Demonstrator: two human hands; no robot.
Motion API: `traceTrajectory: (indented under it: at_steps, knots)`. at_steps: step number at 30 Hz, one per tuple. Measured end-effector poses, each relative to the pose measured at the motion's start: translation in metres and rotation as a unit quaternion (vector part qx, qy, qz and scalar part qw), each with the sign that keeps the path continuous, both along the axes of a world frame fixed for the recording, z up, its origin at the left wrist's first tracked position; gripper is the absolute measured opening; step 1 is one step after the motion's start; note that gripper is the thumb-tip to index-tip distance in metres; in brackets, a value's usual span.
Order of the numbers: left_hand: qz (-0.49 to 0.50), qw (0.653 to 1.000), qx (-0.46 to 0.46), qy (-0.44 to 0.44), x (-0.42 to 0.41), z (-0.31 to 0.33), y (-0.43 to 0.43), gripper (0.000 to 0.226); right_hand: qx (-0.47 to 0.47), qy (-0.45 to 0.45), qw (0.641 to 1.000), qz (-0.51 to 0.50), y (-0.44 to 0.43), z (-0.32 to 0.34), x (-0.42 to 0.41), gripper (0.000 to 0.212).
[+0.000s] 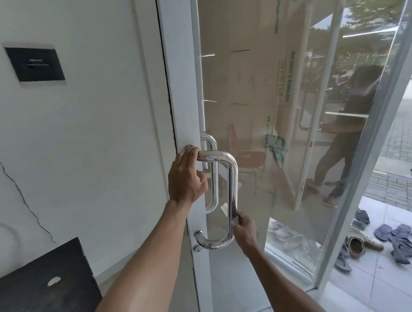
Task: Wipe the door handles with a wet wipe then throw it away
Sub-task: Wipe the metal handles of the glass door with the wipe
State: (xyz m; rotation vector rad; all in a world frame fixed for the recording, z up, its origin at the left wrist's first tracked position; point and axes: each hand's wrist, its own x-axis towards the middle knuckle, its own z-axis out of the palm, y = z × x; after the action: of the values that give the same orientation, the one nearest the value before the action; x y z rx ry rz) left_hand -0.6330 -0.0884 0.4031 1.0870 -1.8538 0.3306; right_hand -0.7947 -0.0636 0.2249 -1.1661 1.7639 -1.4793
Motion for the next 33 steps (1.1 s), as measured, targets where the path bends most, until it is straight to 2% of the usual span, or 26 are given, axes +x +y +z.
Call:
traceTrajectory:
  at_steps: [4,6,8,11,14,16,18,19,21,22,24,26,30,33]
  knots:
    - [0.015,1.000,-0.007,0.001,-0.004,-0.002,0.004,0.060,0.069,-0.031,0.997,-0.004,0.015,-0.021,0.004,0.032]
    - [0.015,1.000,-0.007,-0.001,-0.003,0.000,0.006,0.062,0.099,-0.115,0.988,0.021,0.021,-0.034,0.009,0.032]
    - [0.013,1.000,-0.005,-0.005,-0.003,0.001,0.007,0.063,0.132,-0.249,0.959,0.030,0.023,-0.046,0.015,0.026]
    - [0.012,1.000,0.003,-0.010,-0.002,0.001,0.011,0.064,0.173,-0.405,0.896,0.044,0.023,-0.059,0.026,0.036]
    - [0.013,1.000,0.013,-0.008,-0.003,0.001,0.012,0.065,0.197,-0.439,0.873,0.077,0.025,-0.058,0.041,0.038]
    - [0.013,1.000,0.016,-0.005,-0.003,0.000,0.013,0.066,0.186,-0.484,0.851,0.078,0.027,-0.057,0.053,0.052]
    - [0.011,1.000,0.013,-0.005,-0.003,0.001,0.014,0.066,0.165,-0.552,0.814,0.077,0.029,-0.052,0.065,0.064]
    - [0.009,1.000,0.012,-0.006,-0.003,0.001,0.014,0.066,0.149,-0.590,0.790,0.074,0.029,-0.051,0.069,0.063]
    - [0.006,1.000,0.011,-0.007,-0.003,0.002,0.015,0.066,0.137,-0.616,0.773,0.062,0.029,-0.047,0.073,0.046]
    - [0.004,1.000,0.011,-0.006,-0.003,0.002,0.016,0.066,0.132,-0.618,0.773,0.055,0.031,-0.043,0.073,0.043]
    - [0.004,1.000,0.012,-0.005,-0.003,0.003,0.016,0.066,0.137,-0.616,0.775,0.030,0.033,-0.039,0.068,0.053]
    - [0.008,1.000,0.011,-0.005,-0.003,0.002,0.016,0.066,0.149,-0.592,0.792,0.017,0.034,-0.039,0.060,0.058]
    - [0.013,1.000,0.010,0.003,-0.005,0.001,0.015,0.067,0.166,-0.499,0.851,0.005,0.032,-0.044,0.034,0.052]
    - [0.019,1.000,0.011,0.022,-0.009,-0.002,0.015,0.068,0.123,-0.397,0.909,0.011,0.030,-0.032,0.014,0.046]
